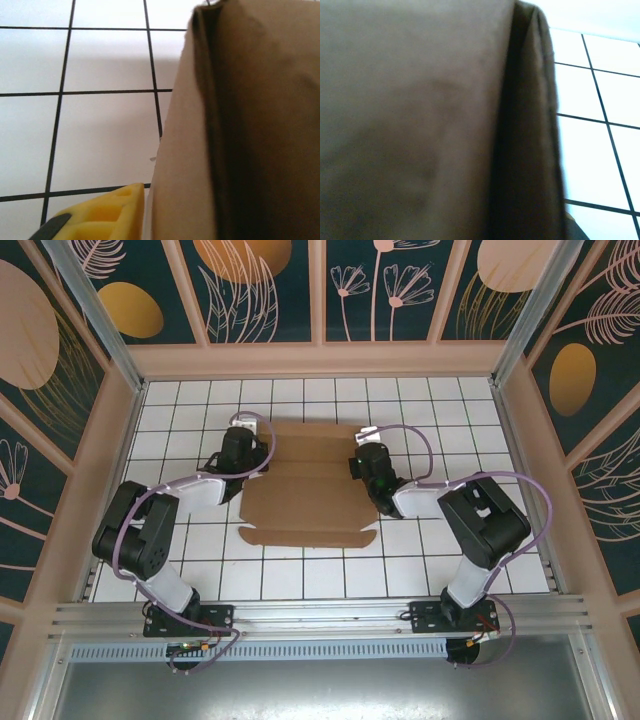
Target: Fold the paper box
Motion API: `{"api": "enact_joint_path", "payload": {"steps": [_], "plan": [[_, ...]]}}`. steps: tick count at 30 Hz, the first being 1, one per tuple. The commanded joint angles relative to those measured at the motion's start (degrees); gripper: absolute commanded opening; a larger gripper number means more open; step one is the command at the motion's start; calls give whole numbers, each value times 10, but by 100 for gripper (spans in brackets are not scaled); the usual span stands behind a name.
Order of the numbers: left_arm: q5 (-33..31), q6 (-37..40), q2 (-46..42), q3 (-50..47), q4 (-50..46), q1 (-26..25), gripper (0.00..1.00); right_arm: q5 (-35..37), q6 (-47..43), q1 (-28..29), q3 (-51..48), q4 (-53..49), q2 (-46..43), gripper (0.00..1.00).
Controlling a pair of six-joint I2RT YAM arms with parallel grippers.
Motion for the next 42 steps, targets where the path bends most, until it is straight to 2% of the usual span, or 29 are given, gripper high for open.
{"api": "enact_joint_path", "payload": {"steps": [1, 6, 9, 12, 14, 16, 21, 24, 30, 34, 40, 42], "plan": [[-75, -35, 12, 6, -33, 6, 21, 29, -16, 3, -14, 1, -17, 0], [-110, -53, 13, 8, -29, 2, 10, 62, -23, 12, -13, 2, -18, 0], [-134, -61, 15, 7, -24, -8, 4, 118, -27, 26, -5, -1, -13, 0], [-167, -64, 19, 9, -21, -24, 2, 169, -31, 38, -1, 1, -5, 0], [-168, -81, 19, 3, -13, -25, 2, 174, -25, 40, 1, -4, -1, 0], [-159, -89, 17, -3, -1, -26, 9, 166, -18, 39, 0, -4, 2, 0], [-106, -96, -14, -43, 57, -25, 45, 143, -15, 36, -8, 9, 10, 0], [-69, -102, -51, -79, 100, -25, 54, 143, -11, 32, -10, 12, 16, 0], [-29, -113, -121, -130, 139, -25, 67, 138, -2, 26, -13, 13, 11, 0], [38, -116, -155, -143, 132, -25, 75, 134, -5, 25, -11, 11, 10, 3], [33, -126, -270, -181, 110, -25, 76, 128, -5, 23, -11, 11, 13, 4], [61, -110, -313, -193, 123, -25, 76, 126, -5, 23, -10, 9, 14, 5]]}}
